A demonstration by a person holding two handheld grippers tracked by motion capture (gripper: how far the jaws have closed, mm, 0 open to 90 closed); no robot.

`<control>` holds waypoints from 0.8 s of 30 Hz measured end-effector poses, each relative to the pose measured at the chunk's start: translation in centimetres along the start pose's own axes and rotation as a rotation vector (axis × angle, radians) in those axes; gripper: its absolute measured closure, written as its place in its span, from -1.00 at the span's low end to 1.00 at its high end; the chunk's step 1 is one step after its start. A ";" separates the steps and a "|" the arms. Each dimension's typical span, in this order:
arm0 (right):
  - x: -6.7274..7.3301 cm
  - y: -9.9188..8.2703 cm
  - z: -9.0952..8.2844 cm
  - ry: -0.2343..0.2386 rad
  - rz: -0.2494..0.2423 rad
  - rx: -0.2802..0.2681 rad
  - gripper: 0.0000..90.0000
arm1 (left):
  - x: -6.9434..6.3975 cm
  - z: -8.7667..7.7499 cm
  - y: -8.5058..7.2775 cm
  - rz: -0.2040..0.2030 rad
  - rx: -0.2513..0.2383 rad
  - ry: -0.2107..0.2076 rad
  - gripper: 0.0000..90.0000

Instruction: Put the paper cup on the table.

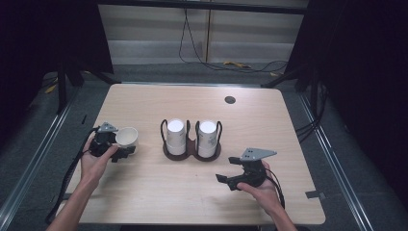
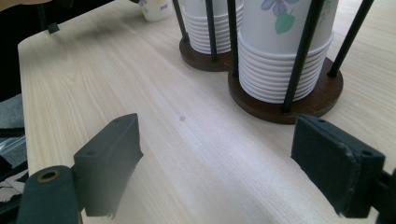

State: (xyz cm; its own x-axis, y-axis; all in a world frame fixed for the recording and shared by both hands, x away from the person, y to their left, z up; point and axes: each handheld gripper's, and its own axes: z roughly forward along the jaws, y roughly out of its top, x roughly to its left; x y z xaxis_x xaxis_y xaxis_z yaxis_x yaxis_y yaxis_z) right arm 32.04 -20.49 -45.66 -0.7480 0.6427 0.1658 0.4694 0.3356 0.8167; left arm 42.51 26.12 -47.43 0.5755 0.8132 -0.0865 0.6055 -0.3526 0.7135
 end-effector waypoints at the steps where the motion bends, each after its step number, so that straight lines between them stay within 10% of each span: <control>1: 0.0 0.0 0.0 -0.002 0.004 0.001 -0.65 | 0.2 -0.2 -0.3 -0.013 -0.013 -0.007 -0.55; 8: -0.2 0.0 -0.2 -0.022 0.017 -0.007 -0.65 | -0.4 -1.3 -1.5 -0.004 -0.059 0.015 -0.55; 24: -0.5 -0.1 -0.8 -0.077 0.052 -0.035 -0.64 | -4.3 -4.2 -4.0 0.028 -0.172 -0.082 -0.55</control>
State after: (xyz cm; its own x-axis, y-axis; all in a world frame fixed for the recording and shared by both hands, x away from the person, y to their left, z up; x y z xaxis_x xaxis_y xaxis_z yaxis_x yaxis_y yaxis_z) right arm 31.97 -21.38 -45.33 -0.6843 0.7100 0.1663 0.4887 0.2773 0.8272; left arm 35.22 25.98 -46.99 0.6378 0.7613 -0.1166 0.4897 -0.2840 0.8244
